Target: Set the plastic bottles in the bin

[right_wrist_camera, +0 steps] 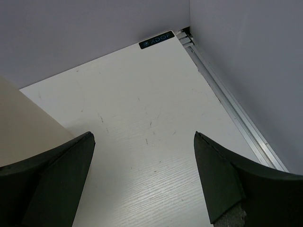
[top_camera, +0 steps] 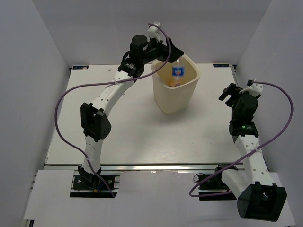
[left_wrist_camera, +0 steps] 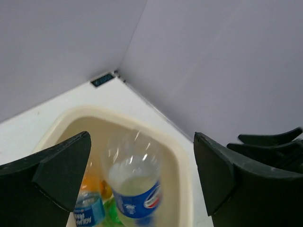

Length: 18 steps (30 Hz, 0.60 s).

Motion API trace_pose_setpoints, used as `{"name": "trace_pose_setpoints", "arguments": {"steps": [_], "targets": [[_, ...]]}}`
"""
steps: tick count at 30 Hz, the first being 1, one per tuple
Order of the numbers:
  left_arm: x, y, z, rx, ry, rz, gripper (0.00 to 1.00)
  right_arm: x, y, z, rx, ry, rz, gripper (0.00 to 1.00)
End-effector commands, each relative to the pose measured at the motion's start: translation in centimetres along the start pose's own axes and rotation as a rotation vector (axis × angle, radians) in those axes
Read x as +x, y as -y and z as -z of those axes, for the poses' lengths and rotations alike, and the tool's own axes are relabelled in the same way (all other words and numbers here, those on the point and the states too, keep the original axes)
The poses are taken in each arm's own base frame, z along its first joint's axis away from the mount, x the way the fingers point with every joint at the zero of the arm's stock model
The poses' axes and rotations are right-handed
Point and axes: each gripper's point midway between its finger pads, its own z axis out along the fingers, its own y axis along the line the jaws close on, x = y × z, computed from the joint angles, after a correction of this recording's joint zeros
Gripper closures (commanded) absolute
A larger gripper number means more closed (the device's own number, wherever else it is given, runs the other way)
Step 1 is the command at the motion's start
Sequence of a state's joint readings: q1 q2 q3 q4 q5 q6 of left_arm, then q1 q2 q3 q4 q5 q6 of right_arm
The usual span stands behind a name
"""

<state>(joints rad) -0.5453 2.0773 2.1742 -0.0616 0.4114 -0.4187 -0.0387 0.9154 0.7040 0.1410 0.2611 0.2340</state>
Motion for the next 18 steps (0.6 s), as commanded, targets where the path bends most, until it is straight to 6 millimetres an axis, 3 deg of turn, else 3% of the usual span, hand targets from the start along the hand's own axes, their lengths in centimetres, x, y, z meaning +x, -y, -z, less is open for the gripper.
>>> {"name": "trace_pose_setpoints", "arguments": {"steps": [1, 5, 7, 8, 10, 11, 12, 13, 14, 15, 17, 18], "targets": [[-2.4, 2.3, 1.0, 0.051, 0.020, -0.018, 0.02, -0.9, 0.0, -0.1, -0.001, 0.043, -0.010, 0.11], [-5.9, 2.9, 2.3, -0.007, 0.082, -0.081, 0.02, -0.7, -0.1, -0.3, -0.005, 0.026, -0.002, 0.11], [-6.8, 2.5, 3.3, -0.065, 0.082, -0.126, 0.02, -0.8, -0.1, -0.3, -0.005, 0.030, -0.002, 0.11], [-8.0, 2.1, 4.6, -0.132, 0.105, -0.146, 0.02, -0.8, -0.1, -0.2, -0.006, 0.029, -0.002, 0.11], [-8.1, 0.0, 6.5, -0.240, 0.088, -0.180, 0.02, -0.8, -0.2, -0.2, -0.011, 0.030, -0.003, 0.11], [-10.7, 0.1, 9.2, -0.309, 0.147, -0.190, 0.02, -0.7, -0.4, -0.2, -0.020, 0.028, -0.004, 0.11], [-9.0, -3.2, 10.6, -0.386, 0.120, -0.166, 0.02, -0.7, -0.4, -0.2, -0.022, 0.025, -0.002, 0.11], [-9.1, -4.3, 12.1, -0.422, 0.136, -0.154, 0.02, -0.7, -0.5, -0.2, -0.025, 0.025, -0.002, 0.11], [-11.0, -3.9, 15.1, -0.442, 0.194, -0.150, 0.02, -0.6, -0.5, -0.3, -0.026, 0.020, -0.001, 0.11], [-8.9, -8.2, 17.5, -0.525, 0.198, -0.101, 0.02, -0.5, -0.5, -0.4, -0.029, 0.018, 0.001, 0.11], [-8.1, -10.9, 21.2, -0.618, 0.232, -0.061, 0.02, -0.4, -0.6, -0.6, -0.030, 0.010, 0.005, 0.11], [-9.3, -12.4, 24.7, -0.700, 0.295, -0.039, 0.02, -0.2, -0.6, -0.6, -0.031, 0.003, 0.009, 0.11]]}}
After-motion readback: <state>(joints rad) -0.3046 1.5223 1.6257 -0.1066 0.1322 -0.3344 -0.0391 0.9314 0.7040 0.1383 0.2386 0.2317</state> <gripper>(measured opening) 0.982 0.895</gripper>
